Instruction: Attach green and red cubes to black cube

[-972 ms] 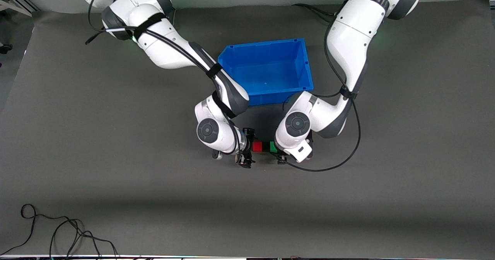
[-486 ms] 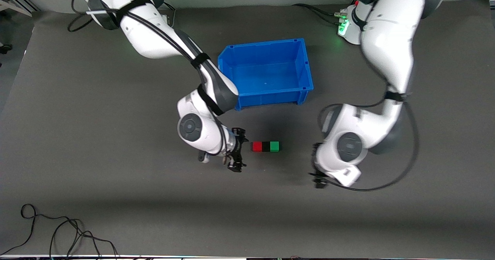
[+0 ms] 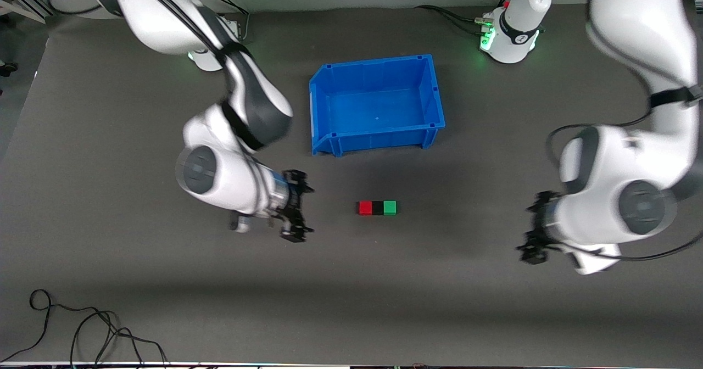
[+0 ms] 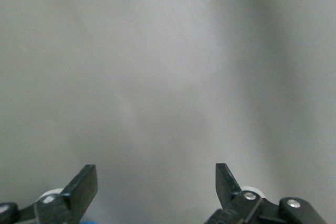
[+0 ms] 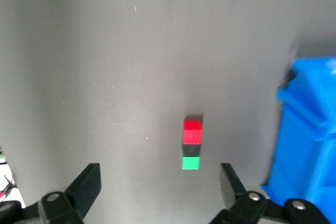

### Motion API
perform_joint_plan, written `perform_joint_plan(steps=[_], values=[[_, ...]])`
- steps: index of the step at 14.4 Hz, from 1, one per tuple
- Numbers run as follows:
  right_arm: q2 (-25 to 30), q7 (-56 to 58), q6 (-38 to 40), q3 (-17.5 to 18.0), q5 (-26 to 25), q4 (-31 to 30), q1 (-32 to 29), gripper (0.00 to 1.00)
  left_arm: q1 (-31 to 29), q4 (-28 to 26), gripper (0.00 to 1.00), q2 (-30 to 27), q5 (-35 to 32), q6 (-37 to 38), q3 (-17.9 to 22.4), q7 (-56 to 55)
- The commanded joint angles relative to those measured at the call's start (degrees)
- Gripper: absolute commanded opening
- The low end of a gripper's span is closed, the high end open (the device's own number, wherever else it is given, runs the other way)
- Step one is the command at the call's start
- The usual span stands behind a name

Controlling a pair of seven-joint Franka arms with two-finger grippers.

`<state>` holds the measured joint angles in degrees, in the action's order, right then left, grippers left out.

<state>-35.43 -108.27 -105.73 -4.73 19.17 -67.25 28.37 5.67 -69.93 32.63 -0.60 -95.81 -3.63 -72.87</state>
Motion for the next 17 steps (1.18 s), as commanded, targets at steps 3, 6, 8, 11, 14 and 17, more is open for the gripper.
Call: perform_joint_plan(steps=[3, 6, 8, 11, 14, 17], values=[[15.5, 14.0, 4.6, -2.8, -1.8, -13.8, -0.9, 1.0, -9.5, -1.1, 1.0, -8.6, 0.2, 11.5, -0.6, 22.8], [22.7, 23.8, 6.8, -3.0, -11.4, -21.2, -0.9, 1.0, -13.3, -0.8, 1.0, -12.2, -0.4, 15.7, -0.5, 32.0], [24.6, 26.2, 8.5, -2.8, -14.5, -21.4, -1.2, 1.0, -14.9, 1.2, 1.0, -12.7, -0.5, 17.0, -0.4, 36.0], [26.5, 30.8, 10.5, -1.5, -14.4, -21.5, -5.5, 1.0, -14.9, 4.2, 1.0, -12.5, -1.8, 20.4, 0.1, 42.5], [27.3, 42.4, 12.5, -0.3, -14.4, -20.9, -10.0, 1.0, -14.8, 4.2, 1.0, -12.6, -4.0, 18.0, -0.5, 47.2], [30.2, 50.2, 12.7, 4.2, -14.8, -21.2, -16.8, 1.0, -14.4, 4.1, 1.0, -12.8, -4.1, 18.0, -0.5, 58.4]])
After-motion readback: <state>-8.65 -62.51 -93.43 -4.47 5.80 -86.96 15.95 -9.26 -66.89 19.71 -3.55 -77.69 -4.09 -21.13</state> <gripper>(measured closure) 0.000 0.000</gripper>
